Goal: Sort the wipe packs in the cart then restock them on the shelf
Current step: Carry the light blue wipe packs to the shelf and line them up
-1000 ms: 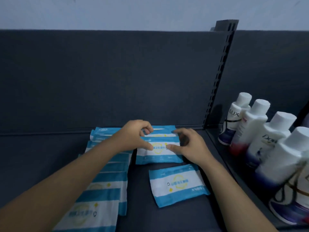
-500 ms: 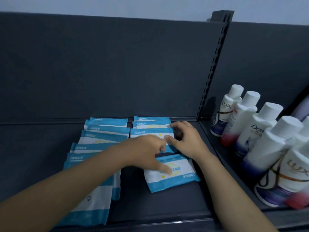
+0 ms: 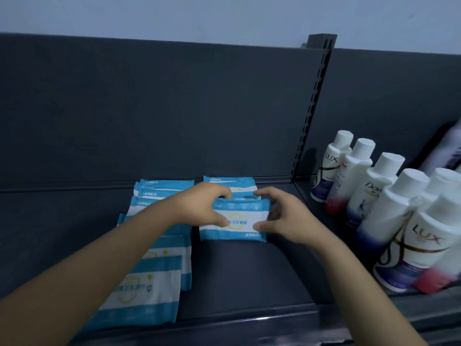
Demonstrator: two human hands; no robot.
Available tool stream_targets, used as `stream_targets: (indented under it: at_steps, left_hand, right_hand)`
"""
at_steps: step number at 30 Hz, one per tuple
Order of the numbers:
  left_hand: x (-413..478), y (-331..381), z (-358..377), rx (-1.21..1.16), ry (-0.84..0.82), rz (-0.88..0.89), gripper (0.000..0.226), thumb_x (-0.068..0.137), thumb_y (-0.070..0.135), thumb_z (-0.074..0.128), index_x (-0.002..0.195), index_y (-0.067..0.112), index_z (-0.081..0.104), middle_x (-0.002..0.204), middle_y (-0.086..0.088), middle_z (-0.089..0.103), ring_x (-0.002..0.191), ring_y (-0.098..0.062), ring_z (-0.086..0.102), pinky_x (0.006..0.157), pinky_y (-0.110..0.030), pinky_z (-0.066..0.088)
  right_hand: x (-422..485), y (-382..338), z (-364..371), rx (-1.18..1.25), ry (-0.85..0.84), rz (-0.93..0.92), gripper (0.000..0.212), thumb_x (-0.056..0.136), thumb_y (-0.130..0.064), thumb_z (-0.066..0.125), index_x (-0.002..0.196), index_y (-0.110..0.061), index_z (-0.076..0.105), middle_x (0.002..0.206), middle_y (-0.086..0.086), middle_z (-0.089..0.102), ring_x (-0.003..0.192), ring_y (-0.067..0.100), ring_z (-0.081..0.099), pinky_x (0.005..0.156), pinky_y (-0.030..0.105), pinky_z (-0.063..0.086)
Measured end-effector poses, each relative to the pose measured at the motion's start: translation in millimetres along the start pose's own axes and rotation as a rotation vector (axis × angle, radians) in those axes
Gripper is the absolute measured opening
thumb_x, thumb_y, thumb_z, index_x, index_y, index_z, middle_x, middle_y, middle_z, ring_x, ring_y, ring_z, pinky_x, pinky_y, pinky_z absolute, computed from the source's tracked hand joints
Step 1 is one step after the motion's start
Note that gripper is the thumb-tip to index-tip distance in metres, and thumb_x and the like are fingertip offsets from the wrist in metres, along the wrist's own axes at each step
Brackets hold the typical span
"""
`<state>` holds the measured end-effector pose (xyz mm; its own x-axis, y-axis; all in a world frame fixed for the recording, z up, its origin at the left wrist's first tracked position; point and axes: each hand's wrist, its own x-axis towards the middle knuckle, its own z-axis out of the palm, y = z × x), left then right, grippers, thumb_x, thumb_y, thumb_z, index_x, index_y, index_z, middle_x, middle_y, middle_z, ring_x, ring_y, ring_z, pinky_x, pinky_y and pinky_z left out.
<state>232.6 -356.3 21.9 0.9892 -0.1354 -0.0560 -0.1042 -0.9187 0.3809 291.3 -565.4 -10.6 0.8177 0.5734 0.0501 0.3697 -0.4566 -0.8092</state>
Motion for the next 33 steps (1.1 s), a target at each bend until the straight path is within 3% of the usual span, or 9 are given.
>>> stream_targets:
  at_steps: [3,7,9,12,17,21,23,28,33]
  left_hand:
    - [-7,4,-6,-0.457,0.186,0.028,0.034,0.065,0.016,0.086,0.088,0.022,0.063,0.093,0.008,0.069,0.089,-0.006,0.064,0.079,-0.023,0.048]
    - [-6,17,-12,-1.051,0.471,-0.085,0.038,0.064,0.004,0.085,0.094,0.007,0.063,0.081,-0.007,0.073,0.069,-0.019,0.070,0.063,-0.031,0.057]
    - [-3,19,-12,-1.106,0.466,-0.137,0.037,0.069,0.012,0.083,0.099,0.007,0.062,0.088,-0.007,0.074,0.076,-0.019,0.072,0.065,-0.030,0.058]
    - [-2,17,-8,-1.210,0.202,-0.213,0.037,0.071,0.021,0.080,0.102,0.007,0.064,0.094,-0.006,0.074,0.083,-0.017,0.071,0.073,-0.029,0.057]
    - [1,24,3,-0.889,0.335,-0.102,0.005,0.085,0.014,0.069,0.088,0.015,0.065,0.078,0.001,0.067,0.073,-0.008,0.060,0.074,-0.020,0.048]
    - [3,16,0,-0.627,0.361,-0.028,0.006,0.089,0.013,0.064,0.090,0.017,0.067,0.082,0.008,0.063,0.064,0.005,0.055,0.065,-0.011,0.041]
    - [5,13,4,-0.436,0.391,0.024,0.008,0.090,0.013,0.061,0.088,0.019,0.066,0.085,0.011,0.062,0.058,0.007,0.052,0.060,-0.006,0.037]
    - [10,8,25,-0.096,0.257,0.111,0.009,0.092,0.024,0.058,0.097,0.020,0.064,0.098,0.011,0.060,0.093,-0.003,0.056,0.087,-0.030,0.046]
    - [-3,11,34,0.233,0.039,0.069,0.067,0.083,0.047,0.063,0.141,0.028,0.035,0.139,0.011,0.039,0.130,-0.010,0.035,0.108,-0.029,0.031]
  right_hand:
    - [-6,-5,2,0.250,0.002,0.008,0.030,0.071,-0.006,0.081,0.095,-0.016,0.064,0.082,0.002,0.067,0.066,0.008,0.060,0.057,0.023,0.052]
    - [-11,-22,-1,0.468,-0.033,-0.007,0.008,0.075,-0.008,0.076,0.075,-0.012,0.069,0.066,0.005,0.064,0.055,0.014,0.055,0.046,0.023,0.045]
    - [-9,-26,0,0.580,0.053,-0.005,0.007,0.077,-0.006,0.073,0.080,-0.005,0.067,0.066,0.007,0.066,0.053,0.015,0.055,0.043,0.022,0.044]
    - [-8,-29,4,0.775,0.201,0.081,0.016,0.081,0.005,0.066,0.092,-0.004,0.061,0.079,0.004,0.073,0.069,0.020,0.067,0.059,0.029,0.057]
    - [-15,-26,10,0.748,0.072,0.147,0.033,0.075,0.006,0.066,0.107,-0.004,0.064,0.098,0.010,0.074,0.085,0.025,0.069,0.077,0.038,0.055]
    - [-18,-20,-3,0.872,0.191,0.084,0.039,0.074,0.011,0.067,0.107,-0.011,0.060,0.093,0.008,0.071,0.078,0.022,0.068,0.067,0.036,0.054]
    - [-14,-14,-4,0.697,0.218,0.038,0.047,0.071,0.014,0.071,0.105,-0.016,0.058,0.095,0.008,0.068,0.078,0.021,0.066,0.068,0.034,0.054]
    - [-5,8,19,-0.198,0.169,-0.093,0.067,0.067,-0.020,0.083,0.126,-0.027,0.053,0.120,-0.009,0.050,0.111,0.007,0.049,0.092,0.017,0.035]
    - [-6,25,29,-0.367,0.172,-0.131,0.050,0.079,-0.027,0.071,0.126,-0.031,0.054,0.136,-0.013,0.046,0.136,0.012,0.029,0.109,0.032,0.020]
